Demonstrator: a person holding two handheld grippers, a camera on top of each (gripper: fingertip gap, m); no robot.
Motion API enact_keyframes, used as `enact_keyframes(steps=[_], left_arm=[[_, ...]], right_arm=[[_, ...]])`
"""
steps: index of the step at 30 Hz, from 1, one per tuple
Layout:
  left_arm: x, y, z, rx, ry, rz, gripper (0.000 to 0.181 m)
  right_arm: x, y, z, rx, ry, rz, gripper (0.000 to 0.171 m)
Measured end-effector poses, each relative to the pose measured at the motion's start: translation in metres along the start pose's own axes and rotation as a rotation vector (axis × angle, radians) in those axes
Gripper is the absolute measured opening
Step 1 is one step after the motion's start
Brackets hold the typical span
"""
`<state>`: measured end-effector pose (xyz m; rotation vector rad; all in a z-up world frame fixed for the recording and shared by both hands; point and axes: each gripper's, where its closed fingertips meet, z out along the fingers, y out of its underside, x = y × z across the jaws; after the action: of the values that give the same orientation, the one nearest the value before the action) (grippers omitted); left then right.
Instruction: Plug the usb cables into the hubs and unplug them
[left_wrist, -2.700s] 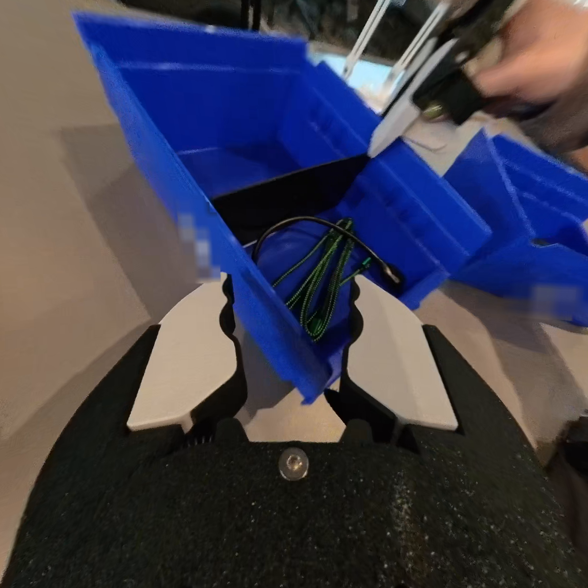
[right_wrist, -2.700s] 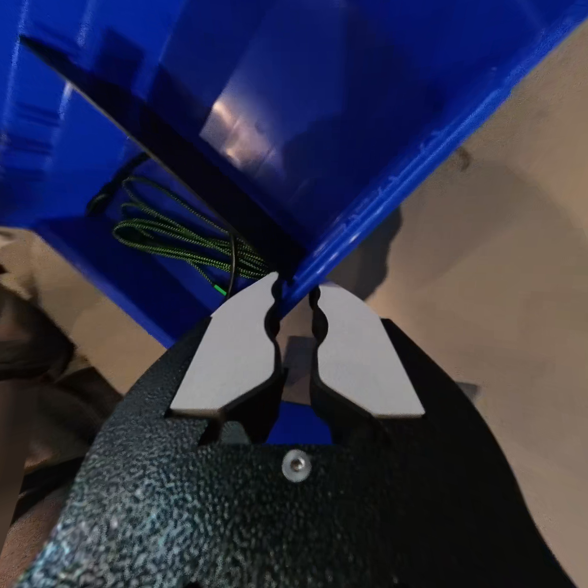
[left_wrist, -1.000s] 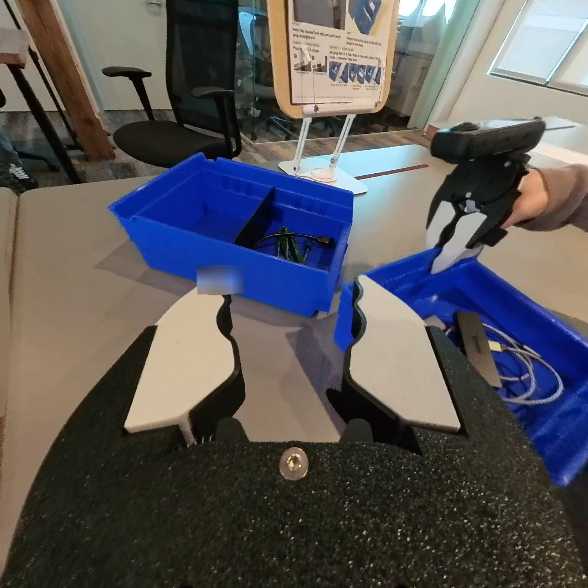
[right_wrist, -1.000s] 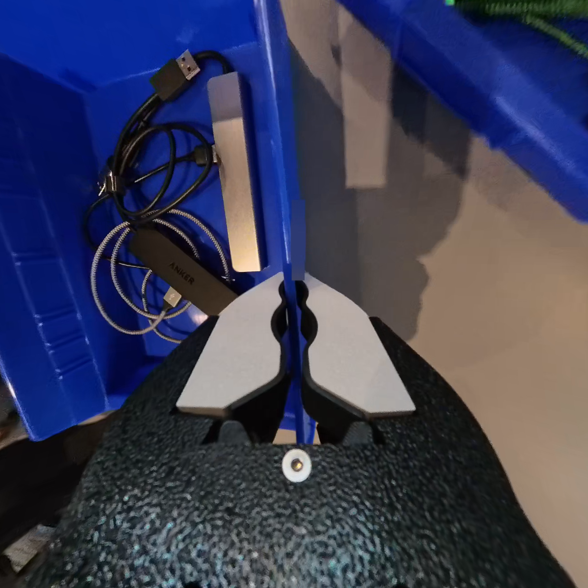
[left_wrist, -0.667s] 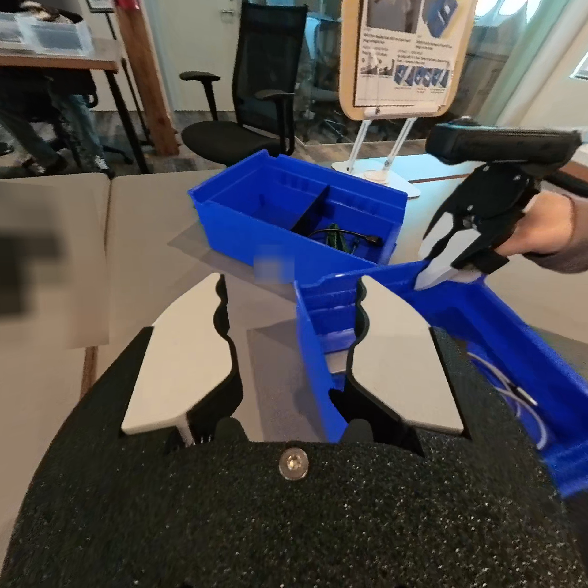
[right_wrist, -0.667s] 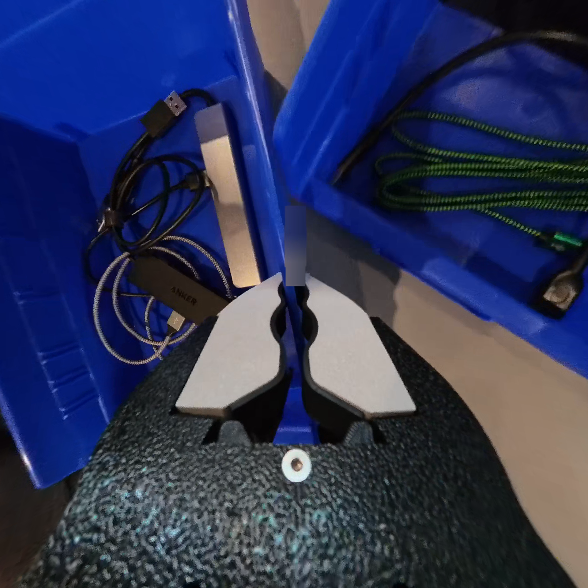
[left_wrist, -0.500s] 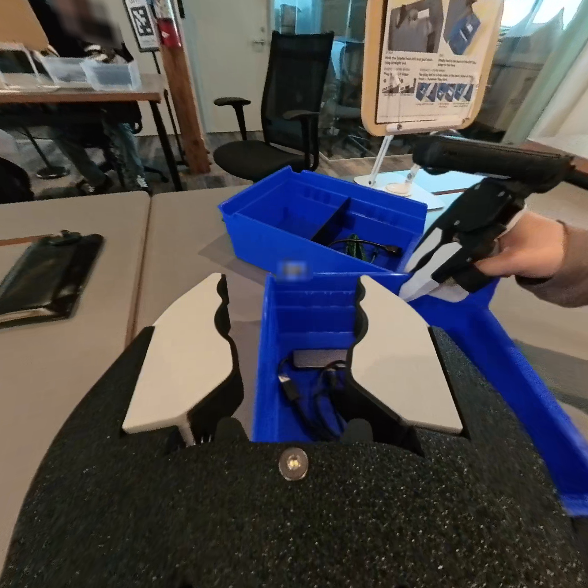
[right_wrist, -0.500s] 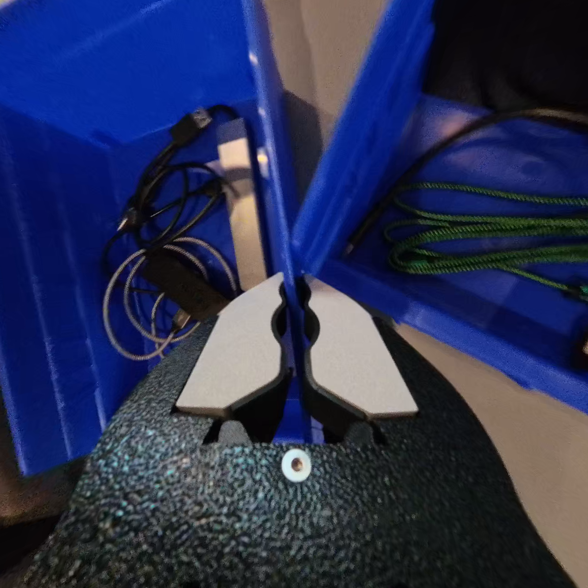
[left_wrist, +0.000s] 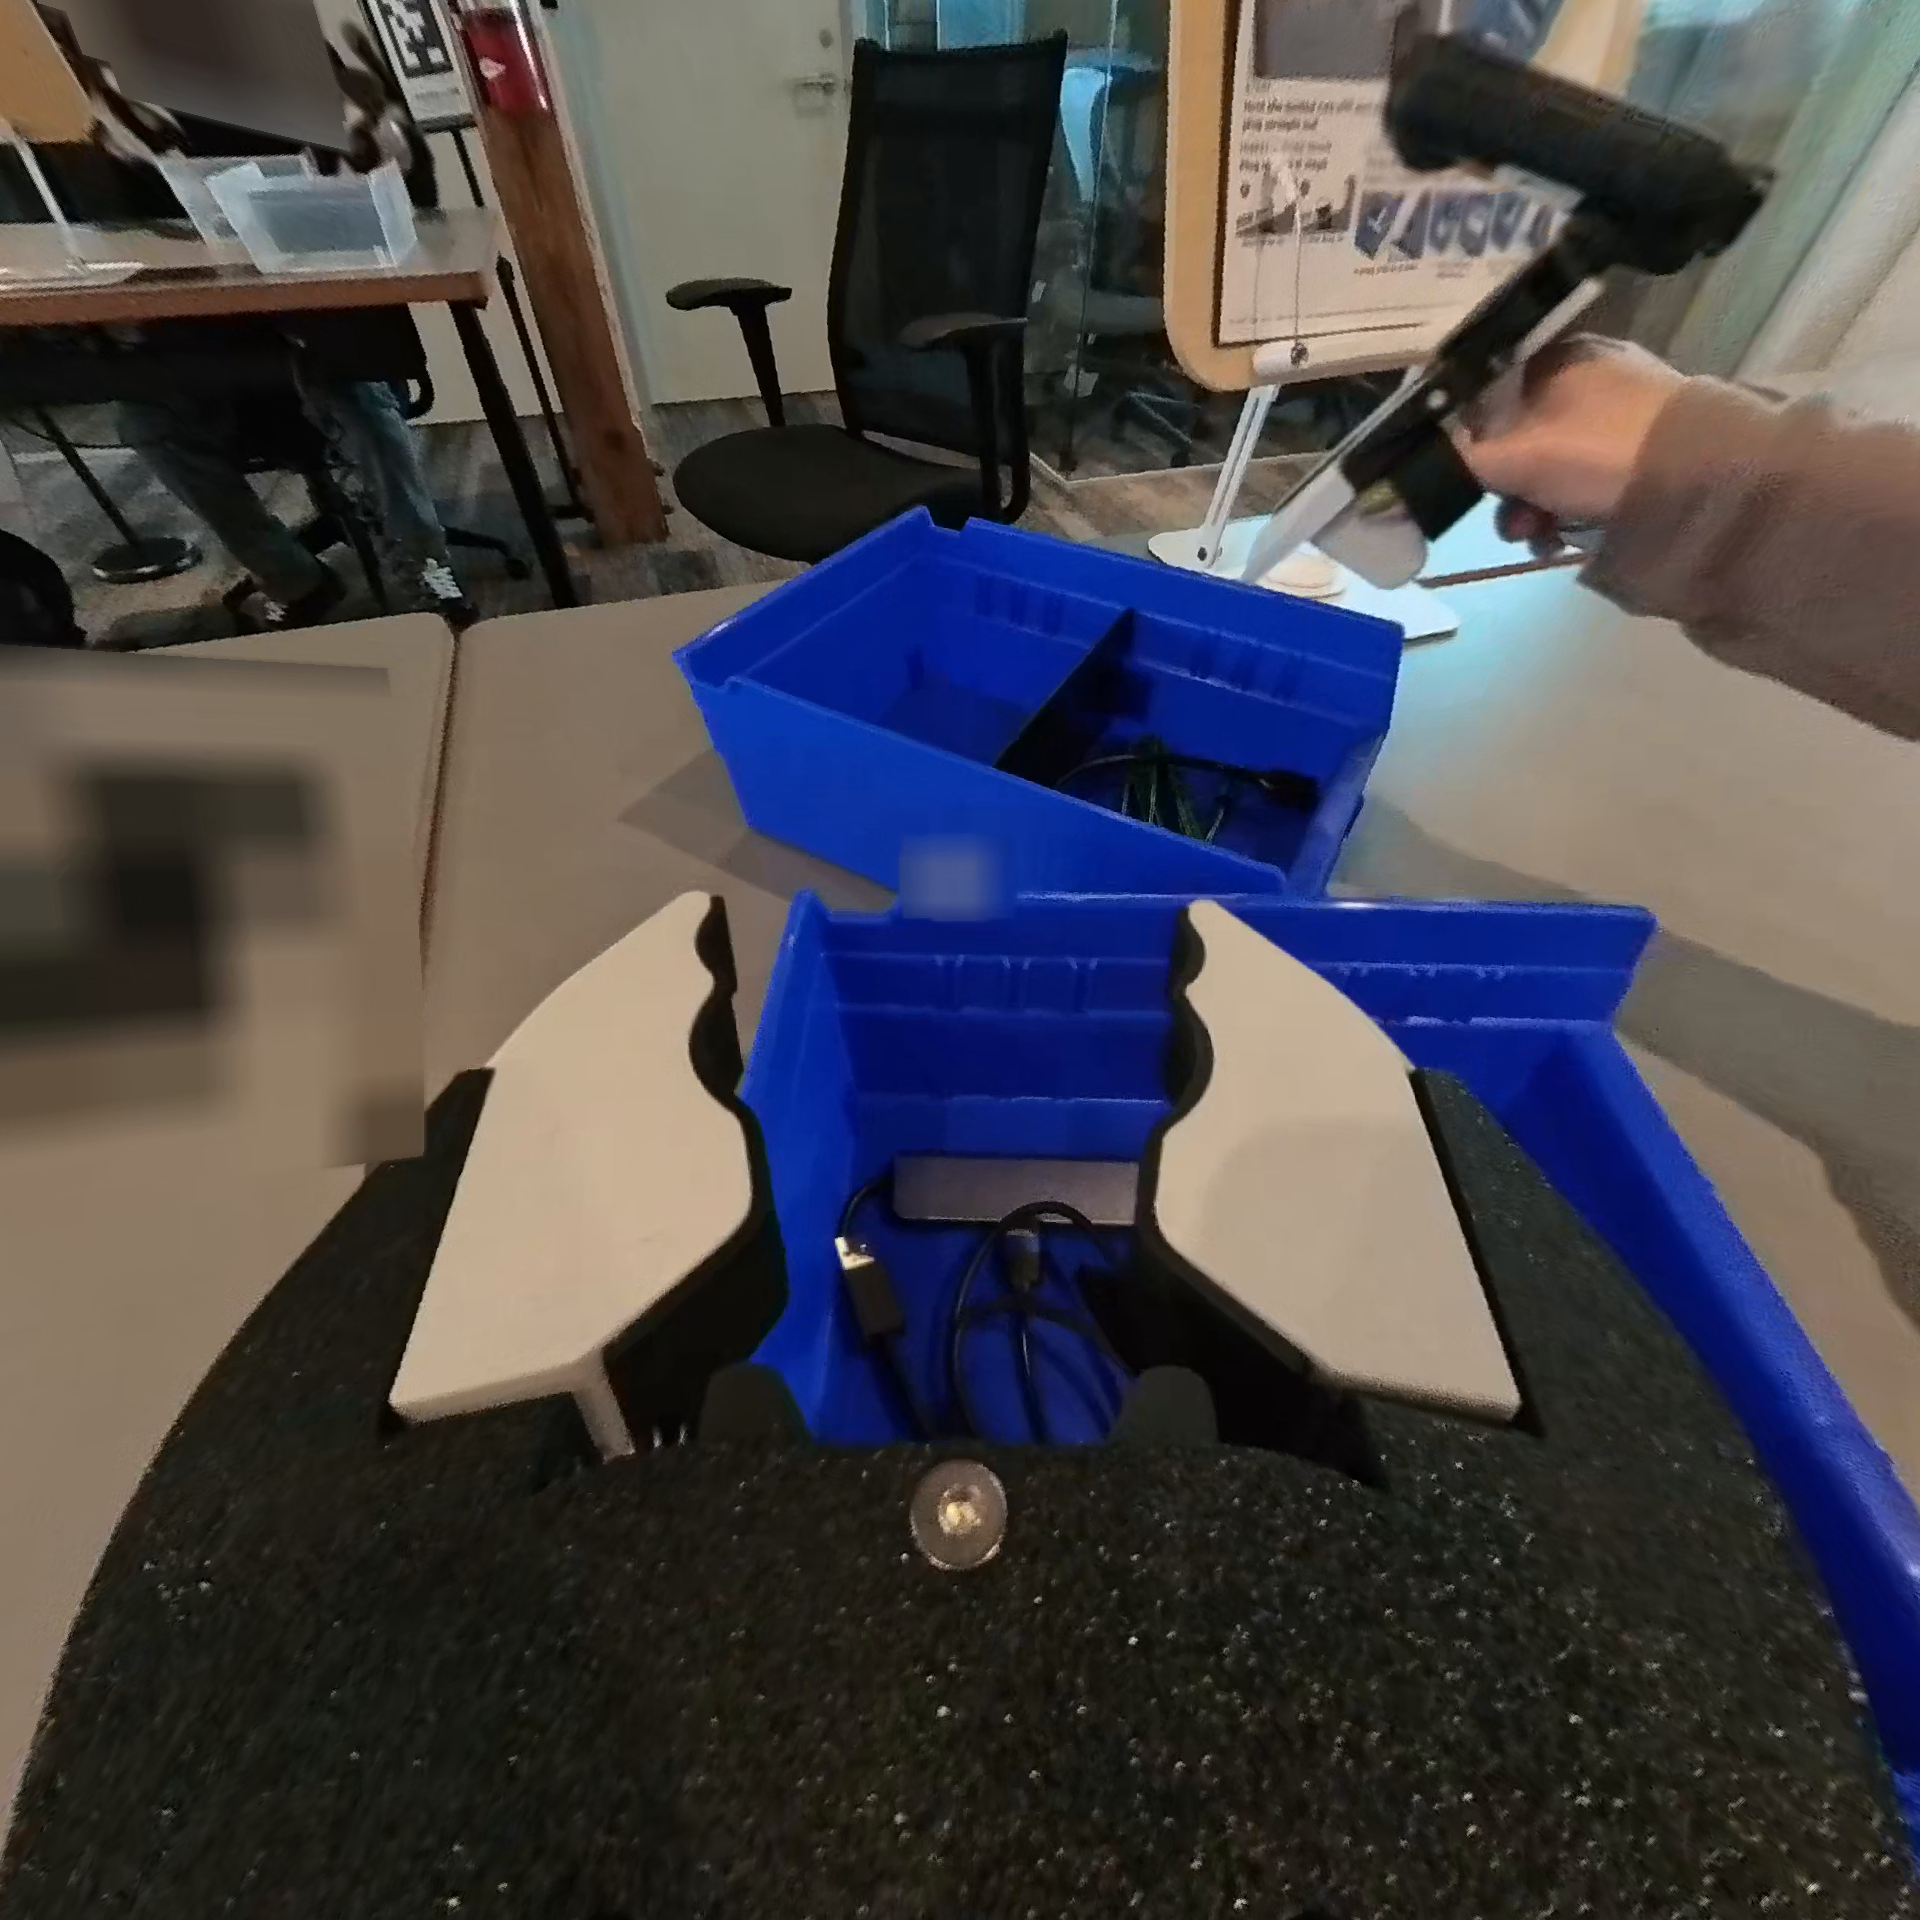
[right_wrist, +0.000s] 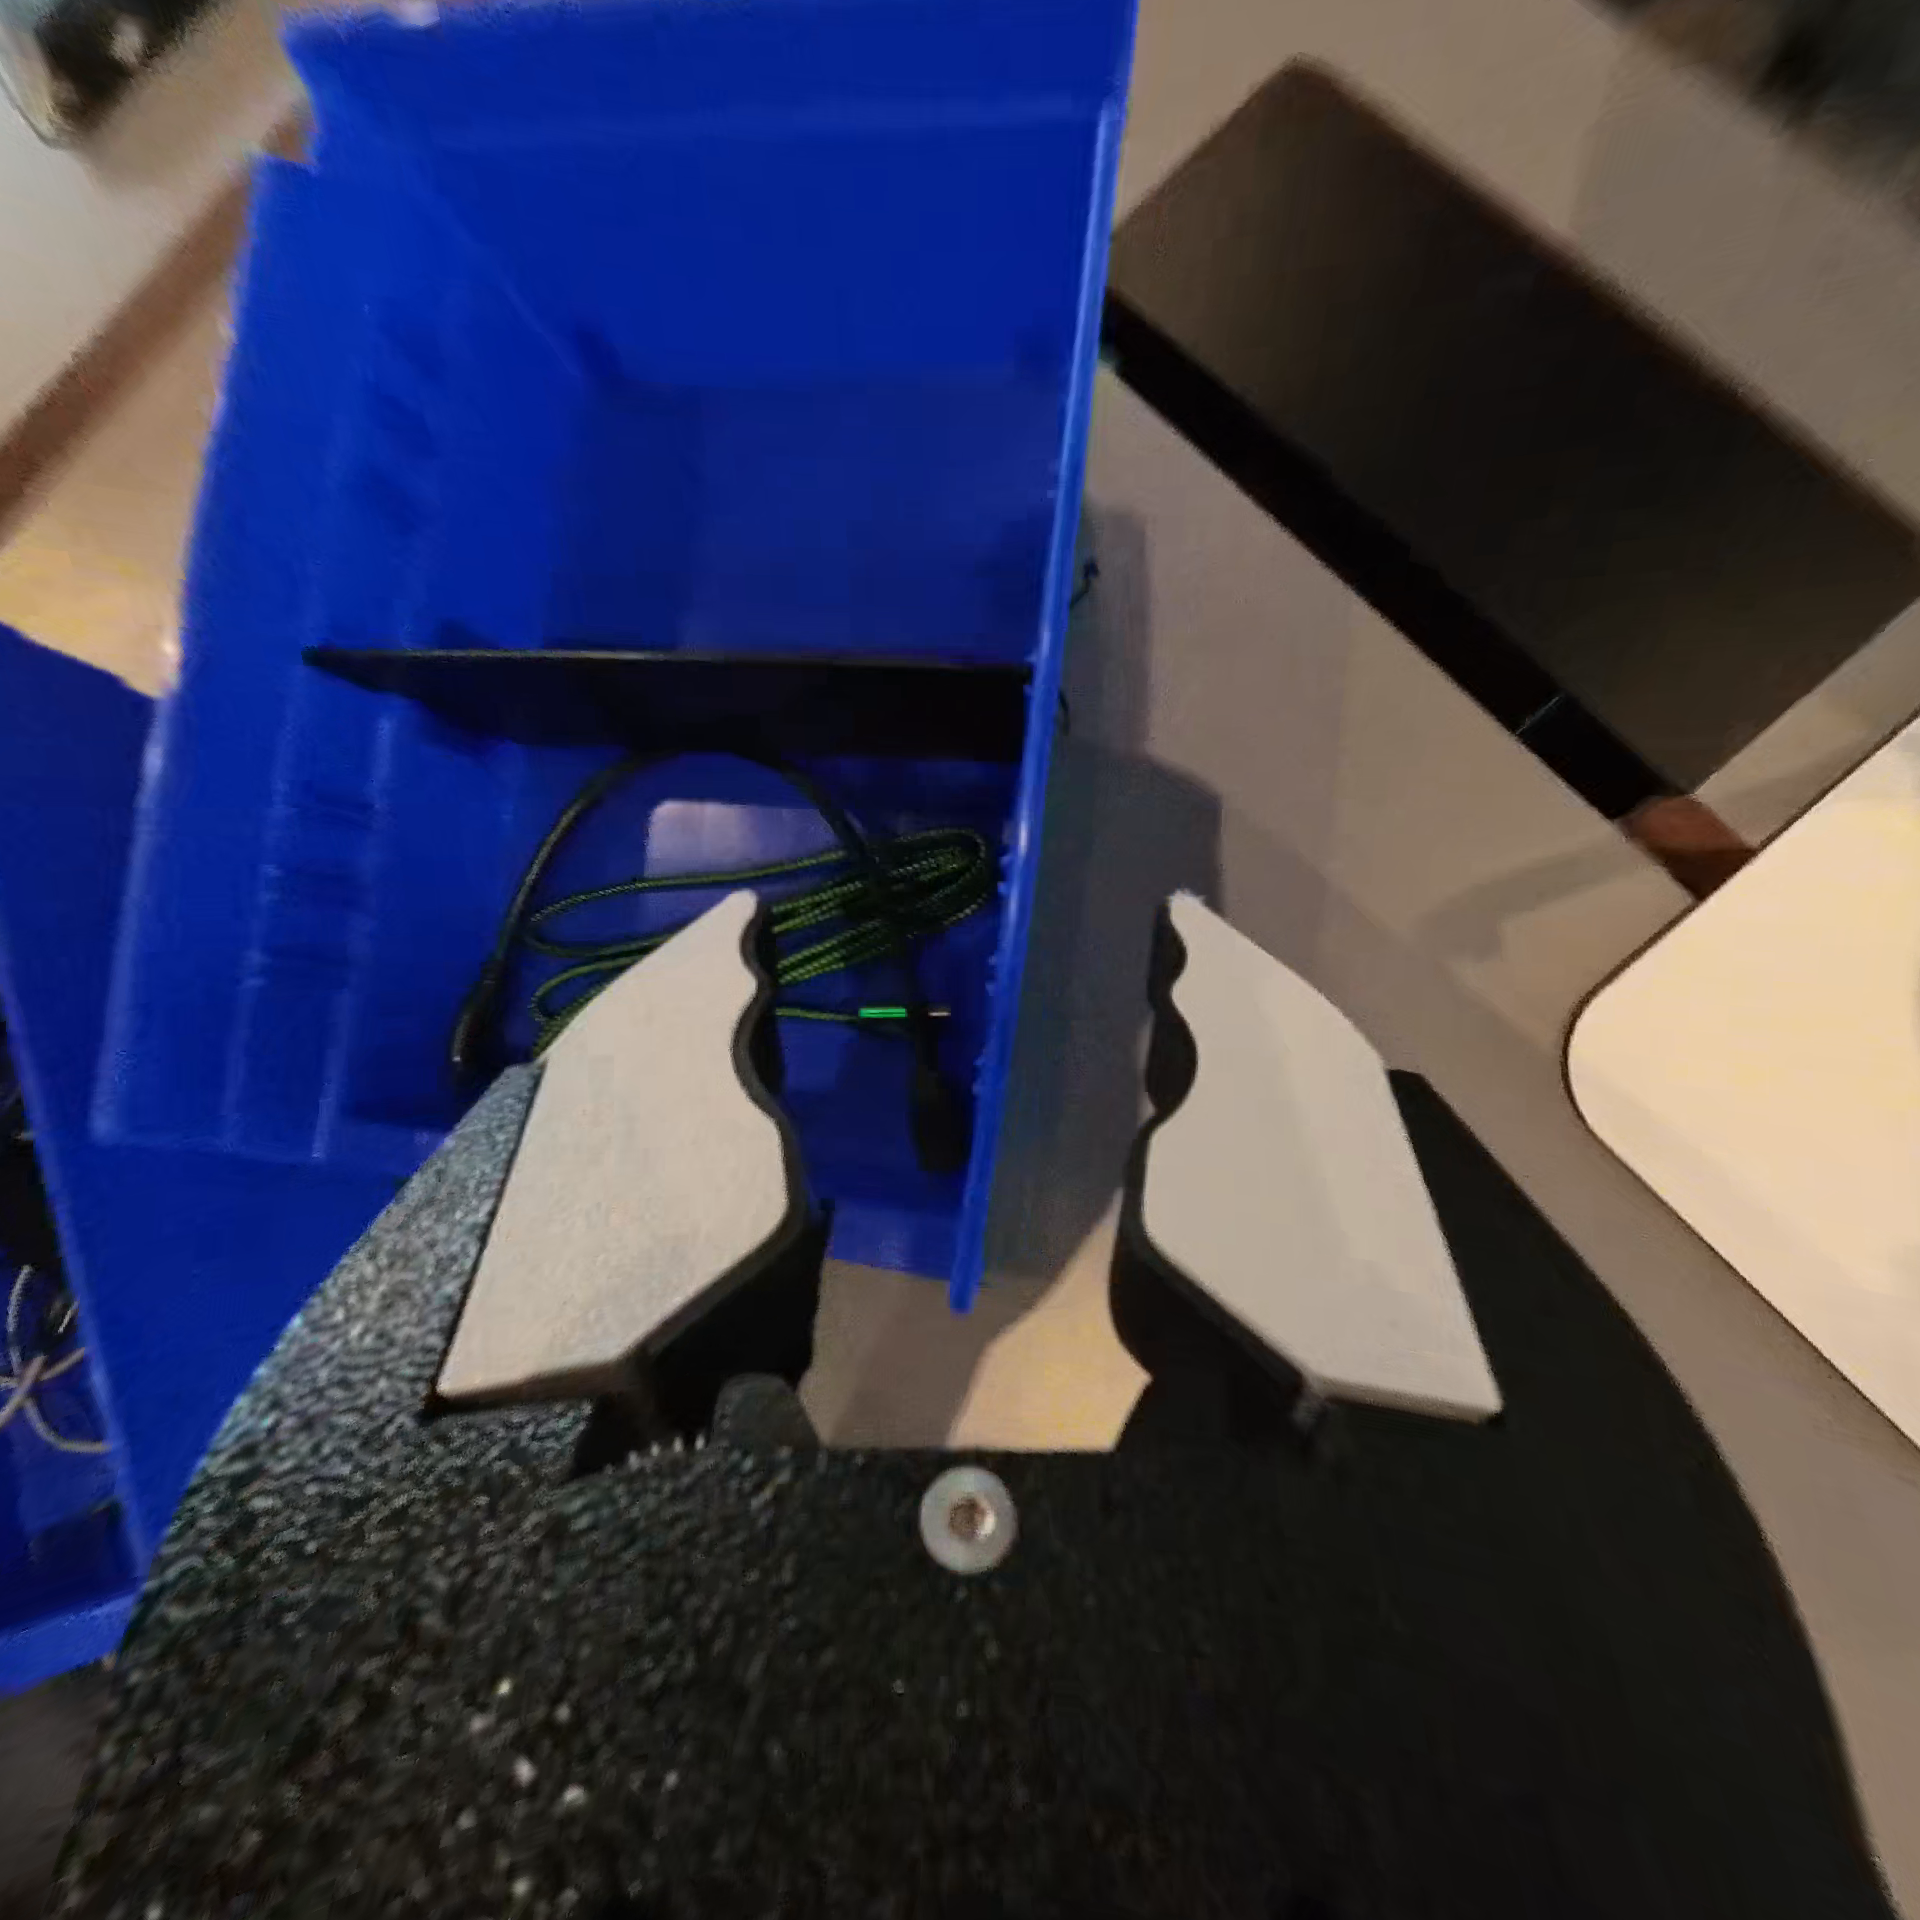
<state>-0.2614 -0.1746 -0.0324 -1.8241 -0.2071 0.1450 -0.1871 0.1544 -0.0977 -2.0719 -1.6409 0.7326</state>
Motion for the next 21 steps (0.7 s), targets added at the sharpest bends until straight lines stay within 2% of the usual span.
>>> enact_keyframes(steps=[1,3,4,6,9,13,17,21], left_arm=[[0.0,0.002,0.002,-0.012,0.001,0.004,0.08],[0.001,0.006,0.006,-0.032,0.004,0.013,0.08],[0.002,0.007,0.008,-0.041,0.005,0.016,0.08],[0.003,0.01,0.011,-0.056,0.008,0.025,0.082],[0.007,0.01,0.014,-0.061,0.019,0.034,0.082],[0.016,0.007,0.019,-0.051,0.044,0.056,0.081],[0.025,0.007,0.025,-0.062,0.063,0.072,0.08],[0.034,0.009,0.031,-0.075,0.093,0.083,0.08]], right_arm=[[0.004,0.004,0.01,-0.049,-0.011,0.009,0.069],[0.008,0.016,0.027,-0.165,-0.03,0.014,0.065],[0.013,0.024,0.033,-0.228,-0.009,0.001,0.052],[0.018,0.035,0.037,-0.286,0.02,-0.033,0.007],[0.021,0.041,0.027,-0.28,0.037,-0.023,0.004],[0.038,0.075,-0.002,-0.273,0.073,-0.007,0.005],[0.066,0.13,-0.05,-0.248,0.117,0.082,0.005],[0.097,0.199,-0.11,-0.19,0.175,0.259,0.004]])
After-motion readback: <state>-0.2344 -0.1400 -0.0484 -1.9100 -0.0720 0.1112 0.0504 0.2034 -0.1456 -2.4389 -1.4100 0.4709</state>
